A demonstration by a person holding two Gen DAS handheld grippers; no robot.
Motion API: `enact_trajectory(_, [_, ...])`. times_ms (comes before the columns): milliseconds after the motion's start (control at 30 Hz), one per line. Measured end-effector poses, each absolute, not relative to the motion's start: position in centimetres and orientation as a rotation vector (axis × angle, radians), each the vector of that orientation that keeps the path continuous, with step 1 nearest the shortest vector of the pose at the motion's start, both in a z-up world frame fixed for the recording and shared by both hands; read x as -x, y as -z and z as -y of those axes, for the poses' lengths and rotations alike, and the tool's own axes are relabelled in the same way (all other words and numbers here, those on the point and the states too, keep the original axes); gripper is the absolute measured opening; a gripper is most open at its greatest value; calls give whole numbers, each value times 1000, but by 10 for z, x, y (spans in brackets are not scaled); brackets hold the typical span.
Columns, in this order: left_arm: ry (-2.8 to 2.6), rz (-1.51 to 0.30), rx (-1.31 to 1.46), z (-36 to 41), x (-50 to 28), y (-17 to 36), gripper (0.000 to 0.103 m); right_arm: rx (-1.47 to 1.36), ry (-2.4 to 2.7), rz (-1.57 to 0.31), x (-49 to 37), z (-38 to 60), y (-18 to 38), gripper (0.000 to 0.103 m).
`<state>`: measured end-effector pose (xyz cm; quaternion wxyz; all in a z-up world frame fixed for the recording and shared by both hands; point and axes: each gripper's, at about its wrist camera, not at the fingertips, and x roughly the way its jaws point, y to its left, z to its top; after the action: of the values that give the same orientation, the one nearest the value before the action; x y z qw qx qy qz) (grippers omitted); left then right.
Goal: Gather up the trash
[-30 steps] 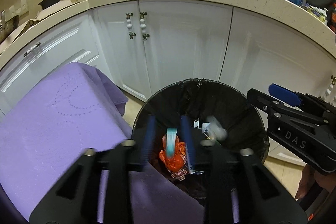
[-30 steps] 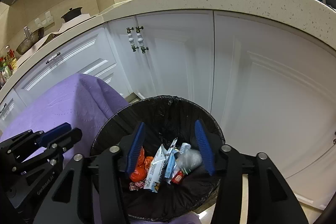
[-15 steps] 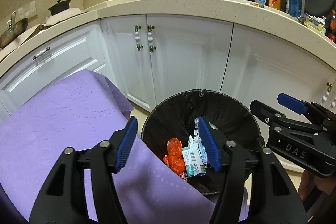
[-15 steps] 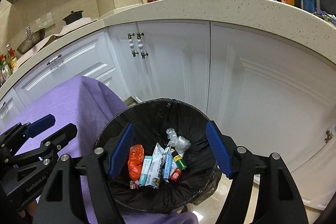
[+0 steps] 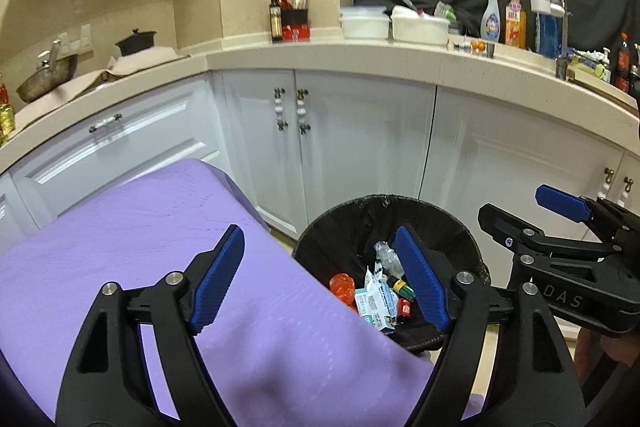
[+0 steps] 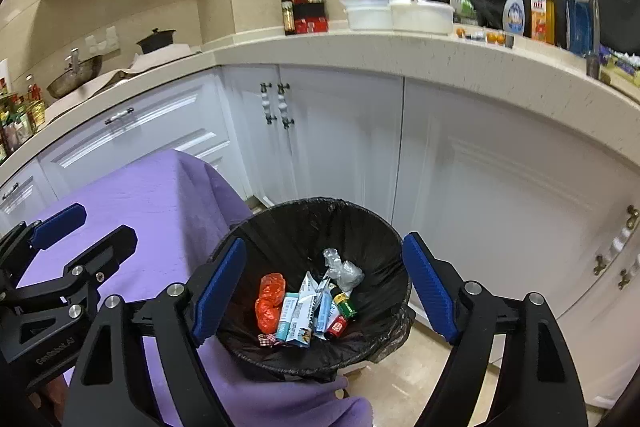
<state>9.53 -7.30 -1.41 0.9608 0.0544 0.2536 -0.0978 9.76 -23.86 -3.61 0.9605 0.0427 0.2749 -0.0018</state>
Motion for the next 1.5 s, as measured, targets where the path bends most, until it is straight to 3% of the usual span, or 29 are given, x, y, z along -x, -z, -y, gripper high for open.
enact_trajectory(467, [145, -450, -84, 39, -32, -7, 89, -40, 15, -486, -39, 219, 14, 84])
enact_trajectory(1500, [110, -448, -51, 25, -10, -13, 90, -26, 24, -439, -10, 216, 7, 85])
